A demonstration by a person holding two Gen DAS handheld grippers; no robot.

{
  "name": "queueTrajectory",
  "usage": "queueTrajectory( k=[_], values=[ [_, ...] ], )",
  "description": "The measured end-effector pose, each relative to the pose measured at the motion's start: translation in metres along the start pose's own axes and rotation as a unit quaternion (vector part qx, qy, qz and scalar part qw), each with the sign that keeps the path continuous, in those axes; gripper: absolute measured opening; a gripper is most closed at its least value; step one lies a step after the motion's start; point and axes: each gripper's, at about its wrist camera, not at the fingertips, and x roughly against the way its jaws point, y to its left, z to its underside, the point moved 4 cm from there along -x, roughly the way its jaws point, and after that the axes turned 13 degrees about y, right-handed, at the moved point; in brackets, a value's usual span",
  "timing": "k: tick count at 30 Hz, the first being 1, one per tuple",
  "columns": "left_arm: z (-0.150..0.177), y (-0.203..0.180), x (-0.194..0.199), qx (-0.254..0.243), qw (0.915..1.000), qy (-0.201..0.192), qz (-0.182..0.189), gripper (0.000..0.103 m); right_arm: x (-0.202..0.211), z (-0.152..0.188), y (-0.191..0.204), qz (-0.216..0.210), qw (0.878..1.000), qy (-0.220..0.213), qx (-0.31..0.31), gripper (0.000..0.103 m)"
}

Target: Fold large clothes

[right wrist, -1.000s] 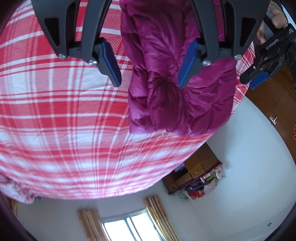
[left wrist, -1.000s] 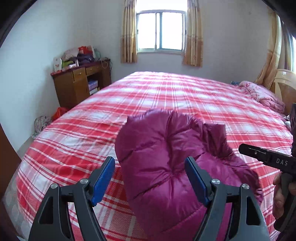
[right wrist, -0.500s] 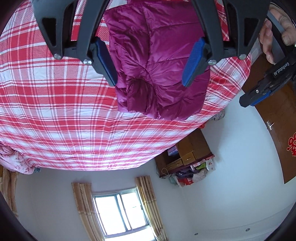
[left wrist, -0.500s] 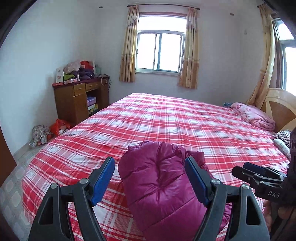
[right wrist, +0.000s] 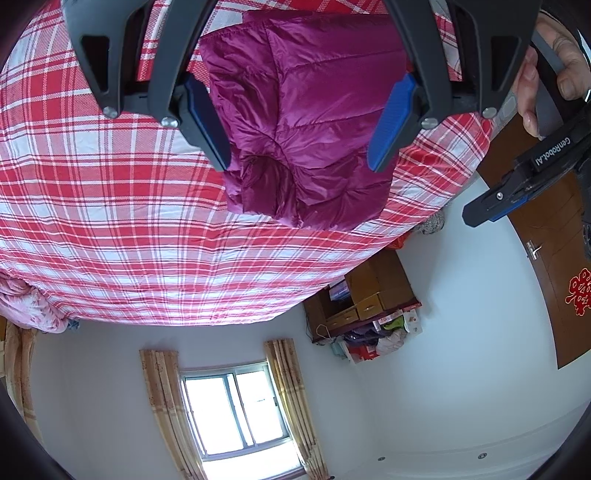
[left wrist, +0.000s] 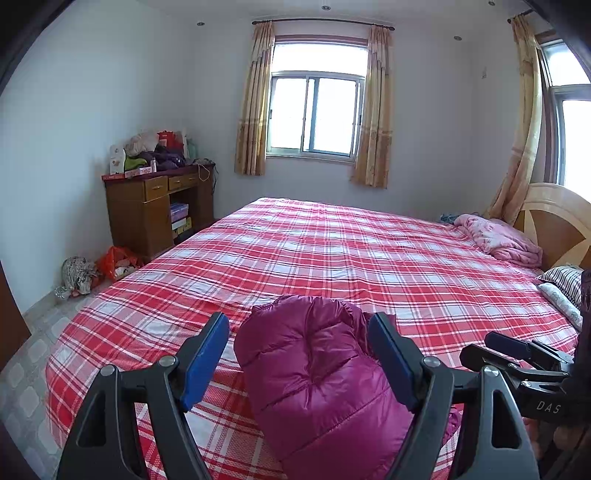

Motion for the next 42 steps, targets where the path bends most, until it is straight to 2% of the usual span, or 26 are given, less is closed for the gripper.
queueTrajectory(
  k=[3,42],
  values=[
    [0.0012,-0.0009,-0.0004,0.0,1.0,0.001,-0.003,0.079,0.003,0.0002,0.0014,0.002,1.0,-0.004,0.001,0.083],
    [0.0029,-0.0058,-0.0044,-0.011,0.9999,0.009,-0.007,0.08,0.0003,0.0071,-0.004,-0.004,1.0,-0.001,-0.013,0.083]
  ],
)
